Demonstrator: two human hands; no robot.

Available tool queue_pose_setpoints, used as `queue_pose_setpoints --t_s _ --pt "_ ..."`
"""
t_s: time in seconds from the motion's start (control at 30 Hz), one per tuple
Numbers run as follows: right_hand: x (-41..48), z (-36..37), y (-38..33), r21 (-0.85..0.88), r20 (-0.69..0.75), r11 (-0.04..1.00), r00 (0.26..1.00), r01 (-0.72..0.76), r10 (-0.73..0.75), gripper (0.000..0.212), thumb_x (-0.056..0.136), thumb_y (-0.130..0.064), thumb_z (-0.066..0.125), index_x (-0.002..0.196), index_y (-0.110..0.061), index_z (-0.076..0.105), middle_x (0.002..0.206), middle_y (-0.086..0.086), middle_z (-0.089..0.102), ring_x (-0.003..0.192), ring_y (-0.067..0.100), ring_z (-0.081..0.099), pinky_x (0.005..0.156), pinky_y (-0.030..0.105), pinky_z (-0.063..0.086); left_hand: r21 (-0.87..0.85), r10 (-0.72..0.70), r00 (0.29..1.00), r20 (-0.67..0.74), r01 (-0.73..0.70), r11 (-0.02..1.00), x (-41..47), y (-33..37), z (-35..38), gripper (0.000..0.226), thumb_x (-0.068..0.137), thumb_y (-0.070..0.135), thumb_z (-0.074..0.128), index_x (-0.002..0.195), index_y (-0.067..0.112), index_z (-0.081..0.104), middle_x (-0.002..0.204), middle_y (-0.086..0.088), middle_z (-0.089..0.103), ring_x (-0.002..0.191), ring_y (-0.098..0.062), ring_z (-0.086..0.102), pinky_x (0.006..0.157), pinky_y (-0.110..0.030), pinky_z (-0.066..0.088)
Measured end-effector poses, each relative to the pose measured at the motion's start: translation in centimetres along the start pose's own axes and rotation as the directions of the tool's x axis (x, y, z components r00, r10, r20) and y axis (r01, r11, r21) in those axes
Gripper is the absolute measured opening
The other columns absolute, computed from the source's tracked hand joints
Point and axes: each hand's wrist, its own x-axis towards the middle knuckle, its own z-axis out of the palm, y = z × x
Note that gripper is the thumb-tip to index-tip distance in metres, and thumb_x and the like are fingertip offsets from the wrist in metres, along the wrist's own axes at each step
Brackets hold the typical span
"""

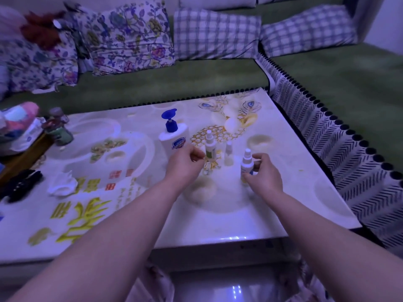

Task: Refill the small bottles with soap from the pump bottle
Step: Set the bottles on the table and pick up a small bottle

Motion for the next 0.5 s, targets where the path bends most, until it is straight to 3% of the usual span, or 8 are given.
queue_pose_setpoints --t_s 0.5 --pt "2.3 2.9 -0.1 0.01 -0.042 1.0 0.999 0.014 -0.013 0.038 0.089 -0.028 0.063 0.124 -0.019 0.051 0.111 -0.005 0.065 0.102 0.019 0.063 0.072 0.031 0.042 0.093 -0.124 0.991 -0.046 0.128 0.987 1.5 -2.9 -0.5 0.018 0.079 0.012 0.06 0.076 0.029 0.062 0.088 0.008 0.066 0.089 -0.015 0.062 0.084 -0.031 0.052"
